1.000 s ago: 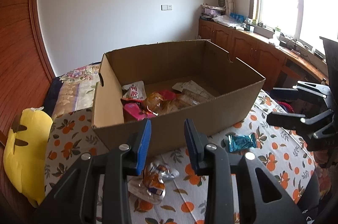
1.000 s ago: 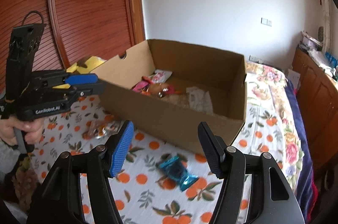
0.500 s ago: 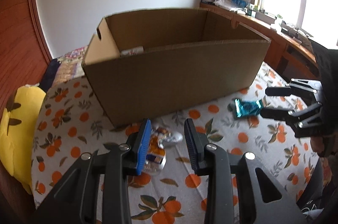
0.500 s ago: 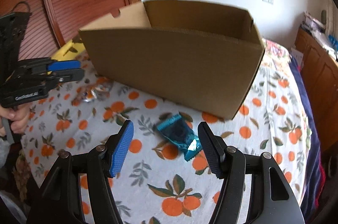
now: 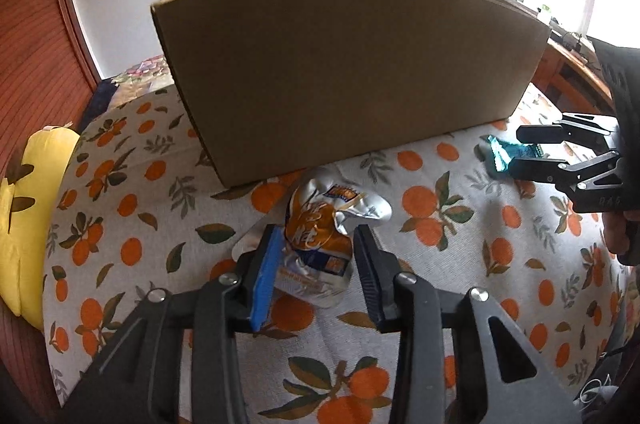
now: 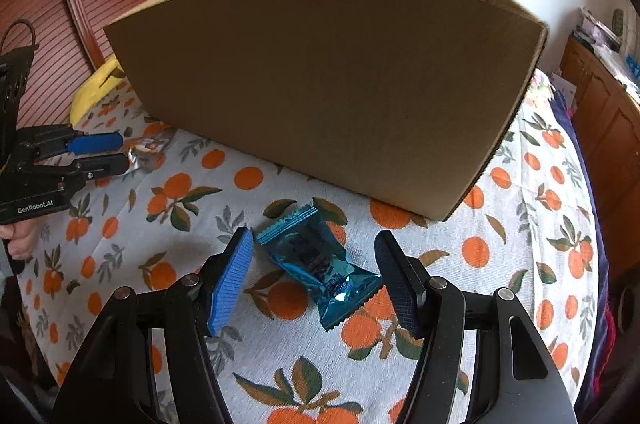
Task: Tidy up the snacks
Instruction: 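Move both grippers back toward the teal wrapper and silver packet, then grasp the teal candy with the right gripper while the left gripper grasps the silver pouch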
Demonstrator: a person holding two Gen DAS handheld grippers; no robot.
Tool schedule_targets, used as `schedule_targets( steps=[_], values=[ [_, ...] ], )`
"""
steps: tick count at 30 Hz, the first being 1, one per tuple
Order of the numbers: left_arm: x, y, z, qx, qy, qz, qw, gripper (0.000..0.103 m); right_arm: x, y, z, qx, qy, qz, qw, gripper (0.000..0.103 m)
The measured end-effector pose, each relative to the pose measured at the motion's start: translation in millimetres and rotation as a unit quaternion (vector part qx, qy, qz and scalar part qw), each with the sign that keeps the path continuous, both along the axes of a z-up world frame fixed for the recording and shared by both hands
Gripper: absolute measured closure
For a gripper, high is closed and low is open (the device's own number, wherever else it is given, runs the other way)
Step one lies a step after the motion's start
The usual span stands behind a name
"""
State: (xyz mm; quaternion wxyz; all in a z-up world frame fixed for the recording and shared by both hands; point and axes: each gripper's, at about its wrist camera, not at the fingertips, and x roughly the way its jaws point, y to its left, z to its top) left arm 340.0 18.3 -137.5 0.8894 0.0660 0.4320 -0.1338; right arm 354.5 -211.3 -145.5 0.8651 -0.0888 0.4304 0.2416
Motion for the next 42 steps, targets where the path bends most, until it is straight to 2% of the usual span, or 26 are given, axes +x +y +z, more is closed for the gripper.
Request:
schedule_targets(
  steps=[12, 20, 27, 42],
  values=[
    [7, -4, -7, 0.023, -0.005, -0.006, 0.9997, 0.053, -10, 3, -4, -0.027, -0.020, 0.011, 0.999, 0.040],
    [17, -2, -8, 0.007, 0.007, -0.009, 0.9999, 0.043, -11, 3, -5, -0.027, -0.024, 0.011, 0.999, 0.040],
    [25, -16, -8, 0.013, 0.007, -0.031, 0.9994, 0.042, -10, 6, -6, -0.026, -0.023, 0.012, 0.999, 0.040],
    [34, -22, -10, 0.004, 0.006, -0.031, 0.9995, 0.036, -11, 4, -5, -0.025, -0.023, 0.012, 0.999, 0.040]
  ],
)
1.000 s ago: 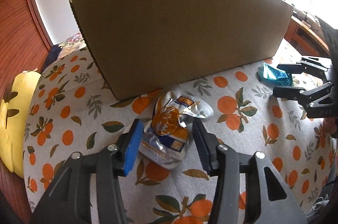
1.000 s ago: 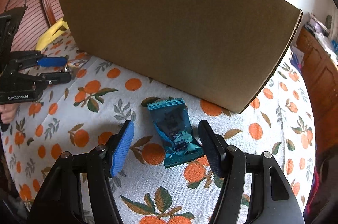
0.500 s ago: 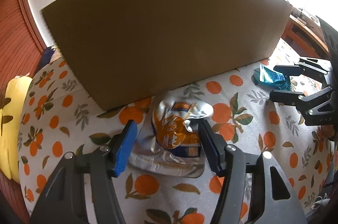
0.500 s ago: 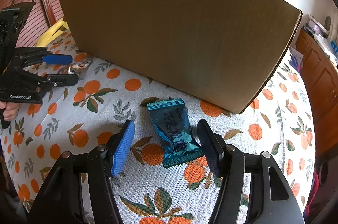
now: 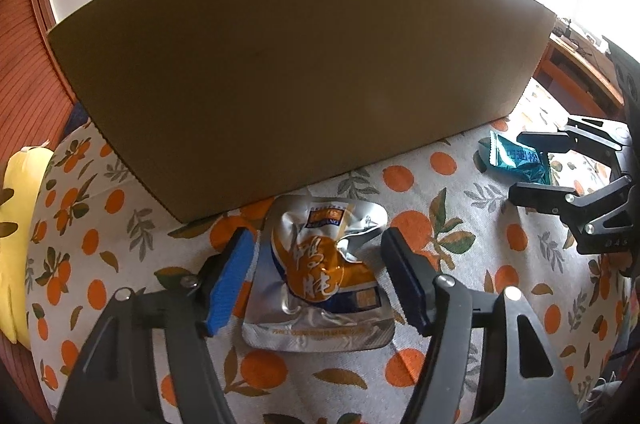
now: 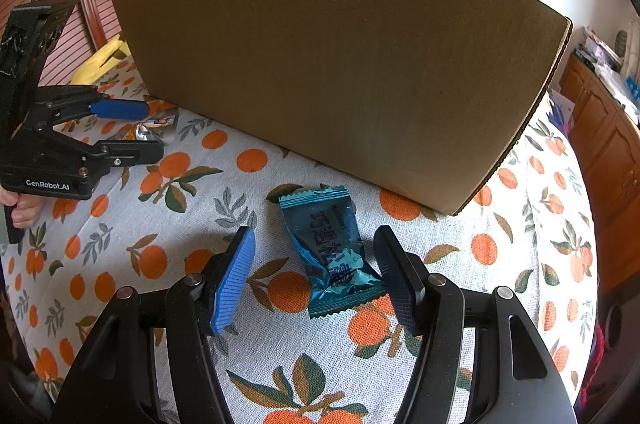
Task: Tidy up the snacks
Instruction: 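Grasp the teal candy with the right gripper while the left gripper grasps the silver pouch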
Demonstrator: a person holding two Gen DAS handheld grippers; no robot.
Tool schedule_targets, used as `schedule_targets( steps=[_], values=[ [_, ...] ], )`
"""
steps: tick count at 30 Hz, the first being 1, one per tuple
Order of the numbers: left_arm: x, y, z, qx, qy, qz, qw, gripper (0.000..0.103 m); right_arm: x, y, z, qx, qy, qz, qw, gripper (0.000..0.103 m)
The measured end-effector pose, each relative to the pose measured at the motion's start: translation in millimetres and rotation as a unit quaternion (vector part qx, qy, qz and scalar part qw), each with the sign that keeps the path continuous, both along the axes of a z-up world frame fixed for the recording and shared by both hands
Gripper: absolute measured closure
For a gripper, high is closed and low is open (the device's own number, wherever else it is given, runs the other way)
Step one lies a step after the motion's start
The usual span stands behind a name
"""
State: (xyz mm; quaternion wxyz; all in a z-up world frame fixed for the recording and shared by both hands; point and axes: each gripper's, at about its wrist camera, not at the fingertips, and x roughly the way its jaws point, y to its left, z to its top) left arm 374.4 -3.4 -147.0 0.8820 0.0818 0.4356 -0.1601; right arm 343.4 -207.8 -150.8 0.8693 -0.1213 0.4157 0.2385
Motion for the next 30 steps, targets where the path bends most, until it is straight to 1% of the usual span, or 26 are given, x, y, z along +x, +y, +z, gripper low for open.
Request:
schedule_targets(
  steps=[4, 6, 8, 9, 11, 12, 14, 22, 24, 27, 28, 29, 30],
  values=[
    [-2, 0, -1, -0.001, -0.005, 0.006, 1.0000, 0.036, 0, 0, 0, 0.000, 0.000, 0.000, 1.000, 0.040],
    [-5, -1, -2, -0.002, -0.005, 0.007, 1.0000, 0.038, 0, 0, 0, 0.000, 0.000, 0.000, 1.000, 0.039],
    [-9, -1, -1, -0.004, -0.002, 0.001, 1.0000, 0.046, 0, 0, 0, 0.000, 0.000, 0.000, 1.000, 0.039],
    [-11, -1, 0, -0.004, 0.000, -0.002, 1.0000, 0.049, 0, 0, 0, 0.000, 0.000, 0.000, 1.000, 0.039],
    [-17, -4, 2, 0.005, -0.004, -0.013, 0.9999, 0.061, 0, 0, 0, 0.000, 0.000, 0.000, 1.000, 0.039],
    [-21, -7, 3, 0.011, -0.009, -0.019, 0.9997, 0.065, 0, 0, 0, 0.000, 0.000, 0.000, 1.000, 0.039],
    [-25, -8, 3, 0.015, -0.007, -0.022, 0.9996, 0.065, 0, 0, 0, -0.001, 0.000, 0.000, 1.000, 0.039],
    [-44, -2, 8, -0.010, -0.007, -0.010, 0.9999, 0.066, 1, 0, 0, -0.002, 0.000, -0.001, 1.000, 0.040],
    [-49, -1, 11, -0.013, -0.008, -0.012, 0.9998, 0.066, 1, 0, 0, -0.003, -0.002, -0.002, 1.000, 0.044],
    [-58, 1, 15, -0.020, -0.012, -0.011, 0.9997, 0.066, 2, -2, 2, 0.001, -0.002, -0.004, 1.000, 0.057],
    [-61, 2, 17, -0.021, -0.014, -0.011, 0.9996, 0.066, 2, -3, 2, 0.001, -0.002, -0.004, 1.000, 0.068],
    [-63, 3, 19, -0.022, -0.017, -0.011, 0.9996, 0.066, 1, -3, 3, 0.002, -0.002, -0.004, 1.000, 0.075],
    [-67, 4, 21, -0.023, -0.020, -0.011, 0.9995, 0.066, 0, -3, 4, 0.001, -0.001, -0.005, 1.000, 0.077]
  ],
)
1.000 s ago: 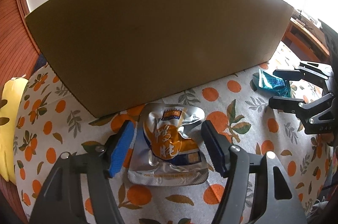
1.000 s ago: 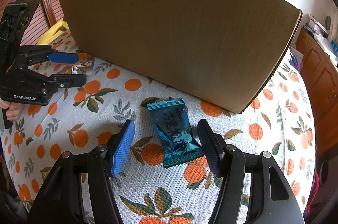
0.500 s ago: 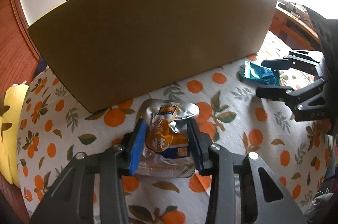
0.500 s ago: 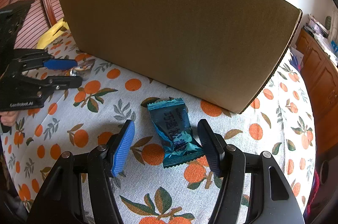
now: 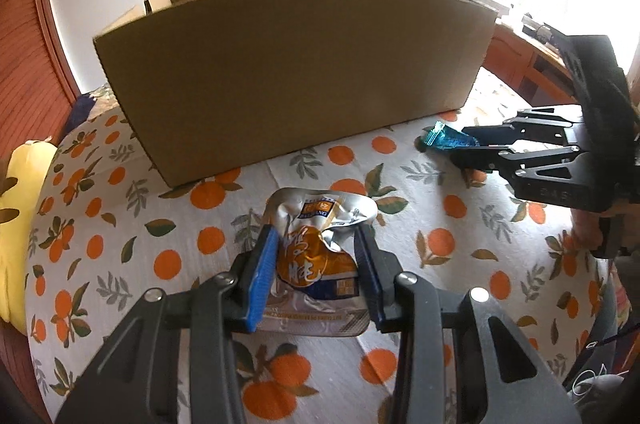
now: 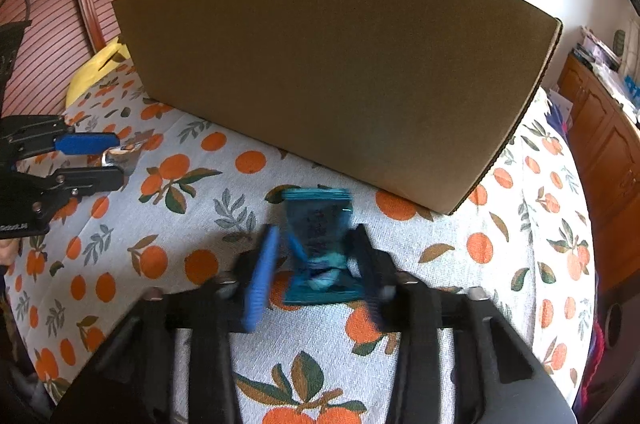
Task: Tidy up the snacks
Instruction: 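Grasp the teal candy with the right gripper while the left gripper grasps the silver pouch, then lift the silver pouch and teal candy and carry both over the box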
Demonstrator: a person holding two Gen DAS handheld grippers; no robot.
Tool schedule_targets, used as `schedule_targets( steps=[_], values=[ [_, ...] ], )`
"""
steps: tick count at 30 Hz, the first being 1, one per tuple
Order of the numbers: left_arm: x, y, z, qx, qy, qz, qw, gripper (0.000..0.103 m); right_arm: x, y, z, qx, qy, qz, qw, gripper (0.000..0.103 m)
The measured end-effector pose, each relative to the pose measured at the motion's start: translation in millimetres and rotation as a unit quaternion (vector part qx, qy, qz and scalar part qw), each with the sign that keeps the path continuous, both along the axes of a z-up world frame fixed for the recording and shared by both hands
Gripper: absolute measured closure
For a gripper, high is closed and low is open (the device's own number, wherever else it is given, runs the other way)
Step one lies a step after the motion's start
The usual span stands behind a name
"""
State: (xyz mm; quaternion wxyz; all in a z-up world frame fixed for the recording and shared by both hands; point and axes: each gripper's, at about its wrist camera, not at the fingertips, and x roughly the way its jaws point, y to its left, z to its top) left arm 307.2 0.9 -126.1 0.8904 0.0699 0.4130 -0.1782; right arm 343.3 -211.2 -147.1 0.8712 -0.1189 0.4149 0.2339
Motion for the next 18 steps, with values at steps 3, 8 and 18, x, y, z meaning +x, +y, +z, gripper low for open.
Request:
schedule_targets(
  steps=[3, 8, 18],
  values=[
    [-9, 6, 5, -0.004, -0.005, -0.002, 1.0000, 0.066, -5, -2, 3, 0.000, 0.001, -0.002, 1.000, 0.082],
    [-15, 6, 16, -0.009, -0.016, -0.003, 0.9998, 0.065, -17, -4, 17, 0.003, -0.011, -0.002, 1.000, 0.083],
    [-26, -2, 41, -0.013, -0.043, -0.004, 0.9990, 0.065, -43, -12, 44, 0.015, -0.035, -0.005, 0.999, 0.083]
  ],
)
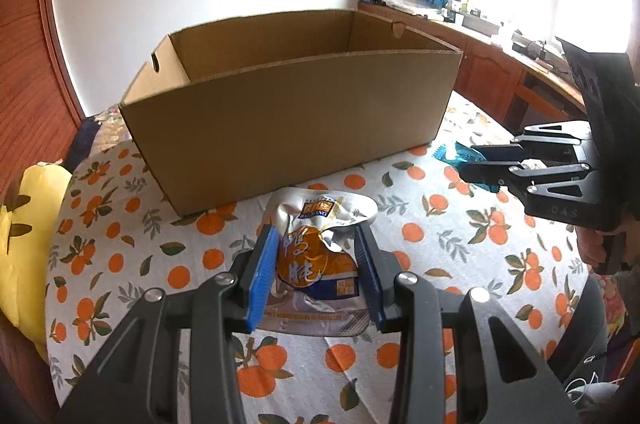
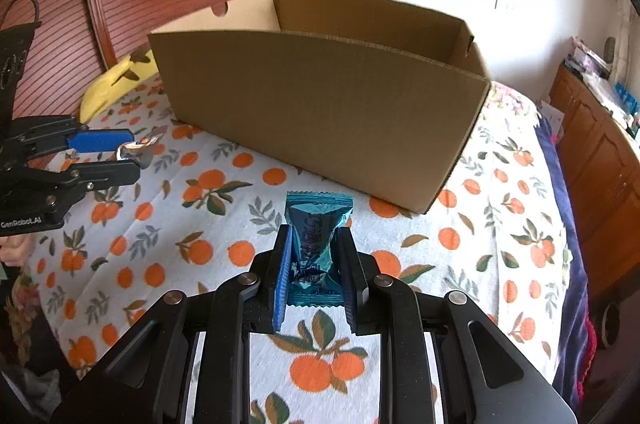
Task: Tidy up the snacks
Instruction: 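Lift the silver pouch and teal candy and carry both over the box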
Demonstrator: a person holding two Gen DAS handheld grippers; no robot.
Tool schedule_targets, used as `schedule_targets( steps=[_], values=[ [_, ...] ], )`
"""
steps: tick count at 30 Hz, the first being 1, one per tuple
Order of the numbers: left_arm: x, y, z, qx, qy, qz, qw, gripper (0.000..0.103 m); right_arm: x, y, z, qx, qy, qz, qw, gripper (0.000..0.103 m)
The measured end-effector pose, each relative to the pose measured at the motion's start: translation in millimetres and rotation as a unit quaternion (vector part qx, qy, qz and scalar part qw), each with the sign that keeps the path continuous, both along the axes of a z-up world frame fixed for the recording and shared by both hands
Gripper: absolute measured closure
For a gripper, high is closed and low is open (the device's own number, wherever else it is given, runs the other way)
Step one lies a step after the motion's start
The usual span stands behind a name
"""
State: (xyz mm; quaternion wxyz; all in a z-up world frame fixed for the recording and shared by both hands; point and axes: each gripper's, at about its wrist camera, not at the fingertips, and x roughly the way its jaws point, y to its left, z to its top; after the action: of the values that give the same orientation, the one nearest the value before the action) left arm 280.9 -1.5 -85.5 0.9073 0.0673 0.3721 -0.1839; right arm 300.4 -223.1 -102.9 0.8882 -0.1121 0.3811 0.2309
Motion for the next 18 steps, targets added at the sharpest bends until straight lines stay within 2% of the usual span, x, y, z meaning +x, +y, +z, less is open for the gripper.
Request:
schedule_targets(
  steps=[9, 18],
  values=[
    [-5, -7, 33, -0.002, -0.035, 0.007, 0.9994, 0.065, -20, -9, 32, 0.021, -0.029, -0.001, 0.999, 0.083],
    [2, -7, 68, -0.004, -0.074, 0.012, 0.9972, 0.065, -24, -14, 71, 0.037, -0.070, -0.005, 0.997, 0.082]
  ],
)
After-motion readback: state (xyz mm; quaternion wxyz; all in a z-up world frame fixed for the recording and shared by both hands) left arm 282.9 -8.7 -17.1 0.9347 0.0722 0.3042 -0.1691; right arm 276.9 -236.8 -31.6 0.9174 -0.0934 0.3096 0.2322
